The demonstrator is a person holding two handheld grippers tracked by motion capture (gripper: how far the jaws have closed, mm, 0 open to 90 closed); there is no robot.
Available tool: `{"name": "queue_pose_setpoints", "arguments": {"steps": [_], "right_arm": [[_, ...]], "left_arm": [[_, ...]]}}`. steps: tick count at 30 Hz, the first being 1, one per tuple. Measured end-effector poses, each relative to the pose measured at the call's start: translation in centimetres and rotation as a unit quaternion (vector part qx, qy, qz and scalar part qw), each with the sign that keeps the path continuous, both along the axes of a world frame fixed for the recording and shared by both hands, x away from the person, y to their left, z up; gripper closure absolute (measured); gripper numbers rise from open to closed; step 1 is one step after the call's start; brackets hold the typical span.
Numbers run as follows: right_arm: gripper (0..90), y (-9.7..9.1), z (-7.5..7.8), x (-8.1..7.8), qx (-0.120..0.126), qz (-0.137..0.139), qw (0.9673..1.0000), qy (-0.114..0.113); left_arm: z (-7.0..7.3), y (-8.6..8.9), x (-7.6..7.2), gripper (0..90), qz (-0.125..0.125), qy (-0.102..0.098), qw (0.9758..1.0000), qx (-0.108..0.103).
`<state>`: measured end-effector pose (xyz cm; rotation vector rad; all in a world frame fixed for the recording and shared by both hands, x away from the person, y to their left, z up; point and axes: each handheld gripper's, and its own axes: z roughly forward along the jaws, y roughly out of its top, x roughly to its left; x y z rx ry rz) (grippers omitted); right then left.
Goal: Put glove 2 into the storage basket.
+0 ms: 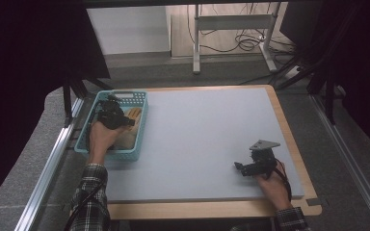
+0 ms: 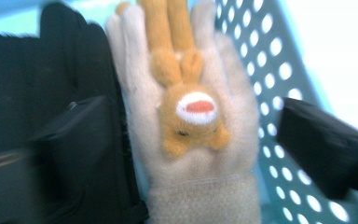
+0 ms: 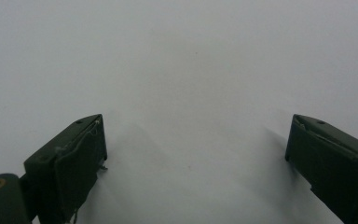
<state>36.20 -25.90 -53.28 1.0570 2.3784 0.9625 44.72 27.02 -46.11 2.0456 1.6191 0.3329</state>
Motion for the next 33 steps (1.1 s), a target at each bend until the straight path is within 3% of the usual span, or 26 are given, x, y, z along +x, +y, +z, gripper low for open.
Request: {"name": "queue_pose_setpoints", "arguments": {"steps": [2, 5, 8, 12, 15, 17, 27, 33], "right_arm": [[4.9, 0.0, 0.0, 0.0, 0.000, 0.000, 1.0000, 0.000], [4.9, 0.0, 0.0, 0.0, 0.000, 0.000, 1.0000, 0.000], [4.9, 0.0, 0.0, 0.0, 0.000, 0.000, 1.0000, 0.000], [4.9, 0.0, 0.0, 0.0, 0.000, 0.000, 1.0000, 0.000], [4.9, 0.0, 0.0, 0.0, 0.000, 0.000, 1.0000, 0.000], [4.9, 0.0, 0.0, 0.0, 0.000, 0.000, 1.0000, 0.000], [4.9, 0.0, 0.0, 0.0, 0.000, 0.000, 1.0000, 0.000], [4.9, 0.0, 0.0, 0.0, 0.000, 0.000, 1.0000, 0.000]], "left_arm": [[-0.3, -0.2, -0.1, 32.7, -0.009, 0.004, 1.0000, 0.002], [-1.5, -0.8, 0.2, 47.6, -0.008, 0.020, 0.9994, 0.026], [-2.5, -1.1, 0.7, 53.2, -0.003, 0.027, 0.9993, 0.024], [-2.4, -1.8, 0.7, 58.8, -0.020, 0.033, 0.9992, -0.004], [-2.2, -2.4, 0.5, 59.7, -0.032, 0.035, 0.9987, 0.015], [-2.2, -2.2, 0.5, 59.0, -0.027, 0.034, 0.9990, 0.008], [-1.5, -0.6, -0.1, 30.5, -0.002, -0.009, 0.9999, 0.010], [-1.0, 0.3, -0.6, 20.6, 0.004, -0.024, 0.9997, -0.002]]}}
